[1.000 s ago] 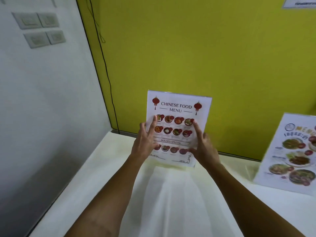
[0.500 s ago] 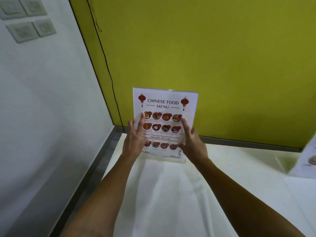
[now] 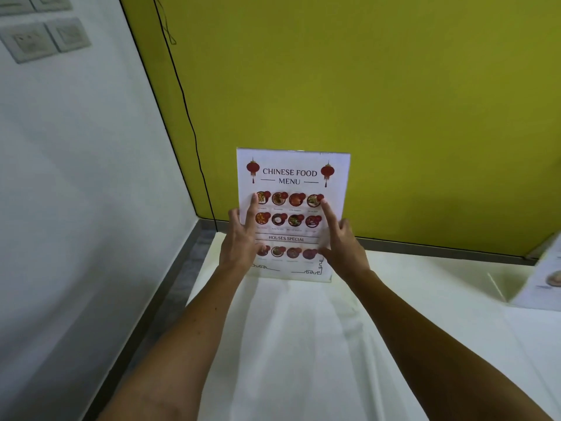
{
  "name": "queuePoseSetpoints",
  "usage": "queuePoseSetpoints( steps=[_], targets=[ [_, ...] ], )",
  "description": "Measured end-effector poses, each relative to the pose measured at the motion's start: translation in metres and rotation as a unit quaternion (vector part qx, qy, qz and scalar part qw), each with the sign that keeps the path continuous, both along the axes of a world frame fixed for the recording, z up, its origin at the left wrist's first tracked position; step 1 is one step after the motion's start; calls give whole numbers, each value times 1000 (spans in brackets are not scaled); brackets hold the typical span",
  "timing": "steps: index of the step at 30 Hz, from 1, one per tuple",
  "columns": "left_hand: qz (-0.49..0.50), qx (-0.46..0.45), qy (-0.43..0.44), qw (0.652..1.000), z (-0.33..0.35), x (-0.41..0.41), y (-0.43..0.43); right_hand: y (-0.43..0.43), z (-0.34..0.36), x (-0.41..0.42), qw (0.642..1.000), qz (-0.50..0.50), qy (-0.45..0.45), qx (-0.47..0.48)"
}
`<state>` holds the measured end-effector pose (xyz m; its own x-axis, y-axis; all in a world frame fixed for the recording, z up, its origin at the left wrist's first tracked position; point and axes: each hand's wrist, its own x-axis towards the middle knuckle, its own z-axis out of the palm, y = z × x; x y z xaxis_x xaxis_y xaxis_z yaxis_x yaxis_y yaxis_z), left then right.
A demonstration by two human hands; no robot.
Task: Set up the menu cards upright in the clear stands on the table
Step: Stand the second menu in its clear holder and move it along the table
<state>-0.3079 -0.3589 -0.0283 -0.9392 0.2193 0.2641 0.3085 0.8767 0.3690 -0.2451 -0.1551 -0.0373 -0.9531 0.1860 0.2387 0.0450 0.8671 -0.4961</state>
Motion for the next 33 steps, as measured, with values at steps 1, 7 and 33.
queuePoseSetpoints(
  steps=[1,7,33],
  targets=[
    [0,-1,-7,1000,2,-2,0,-2,-1,1,1000,-5,-1,0],
    [7,12,-16,1000,1,5,2,2,6,2,1000,5,-22,-5],
    [53,47,106,992,5,16,24,25,10,44,997,3,-30,71]
  ],
)
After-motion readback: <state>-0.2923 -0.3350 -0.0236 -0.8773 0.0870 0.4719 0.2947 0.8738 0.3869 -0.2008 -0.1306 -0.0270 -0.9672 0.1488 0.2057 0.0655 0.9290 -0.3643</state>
